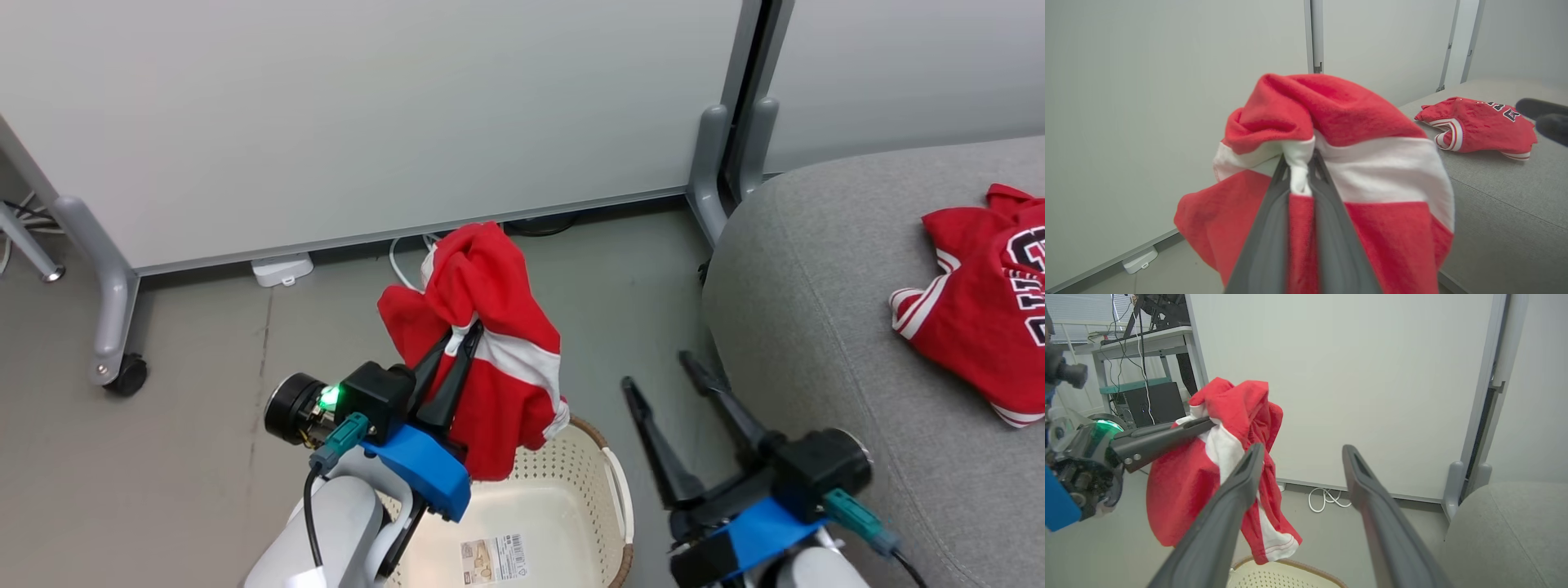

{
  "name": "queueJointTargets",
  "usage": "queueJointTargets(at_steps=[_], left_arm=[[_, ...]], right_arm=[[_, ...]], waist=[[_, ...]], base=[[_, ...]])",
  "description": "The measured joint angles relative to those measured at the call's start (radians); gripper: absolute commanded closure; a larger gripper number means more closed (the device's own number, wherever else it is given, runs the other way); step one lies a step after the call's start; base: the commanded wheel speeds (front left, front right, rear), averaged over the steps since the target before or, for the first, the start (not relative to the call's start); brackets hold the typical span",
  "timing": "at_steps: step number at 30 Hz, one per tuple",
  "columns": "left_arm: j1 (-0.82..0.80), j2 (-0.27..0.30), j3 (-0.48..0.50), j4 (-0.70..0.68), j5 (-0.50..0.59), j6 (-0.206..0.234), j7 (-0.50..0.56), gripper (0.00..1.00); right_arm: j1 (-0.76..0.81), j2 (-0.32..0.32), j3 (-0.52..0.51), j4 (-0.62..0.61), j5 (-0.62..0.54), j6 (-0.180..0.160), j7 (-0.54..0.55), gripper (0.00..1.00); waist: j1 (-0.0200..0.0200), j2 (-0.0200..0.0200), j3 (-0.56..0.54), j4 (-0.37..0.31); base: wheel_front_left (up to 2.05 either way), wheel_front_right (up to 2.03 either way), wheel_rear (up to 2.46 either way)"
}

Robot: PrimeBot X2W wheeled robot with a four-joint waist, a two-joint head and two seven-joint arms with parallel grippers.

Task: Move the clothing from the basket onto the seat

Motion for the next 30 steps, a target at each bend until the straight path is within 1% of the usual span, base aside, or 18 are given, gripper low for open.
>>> queueJointTargets(at_steps=[6,16,21,22,23,30], left_arm=[[-0.025,-0.018,-0.004,0.002,0.012,-0.008,0.000,1.00],[-0.062,-0.046,-0.020,-0.008,0.035,-0.017,0.000,1.00],[-0.074,-0.060,-0.033,-0.013,0.043,-0.017,0.000,1.00],[-0.076,-0.063,-0.036,-0.014,0.043,-0.018,0.000,1.00],[-0.078,-0.065,-0.039,-0.015,0.043,-0.018,0.000,1.00],[-0.086,-0.071,-0.044,-0.014,0.044,-0.023,0.000,1.00]], right_arm=[[-0.095,0.003,0.123,0.071,0.024,0.000,0.000,0.00],[-0.255,0.010,0.218,0.262,0.051,0.000,0.000,0.00],[-0.311,0.011,0.260,0.328,0.109,0.000,0.000,0.00],[-0.320,0.012,0.268,0.336,0.119,0.000,0.000,0.65],[-0.328,0.012,0.274,0.341,0.132,0.000,0.000,1.00],[-0.349,0.012,0.284,0.346,0.158,0.000,0.000,1.00]], waist=[[0.0001,0.0000,0.016,0.024],[0.0001,0.0000,0.048,0.066],[0.0001,0.0000,0.064,0.083],[0.0001,0.0000,0.067,0.085],[0.0002,0.0000,0.070,0.087],[0.0002,-0.0001,0.080,0.089]], base=[[0.00,0.00,0.00],[0.00,0.00,0.00],[0.00,0.00,0.00],[0.00,0.00,0.00],[0.00,0.00,0.00],[0.00,0.00,0.00]])
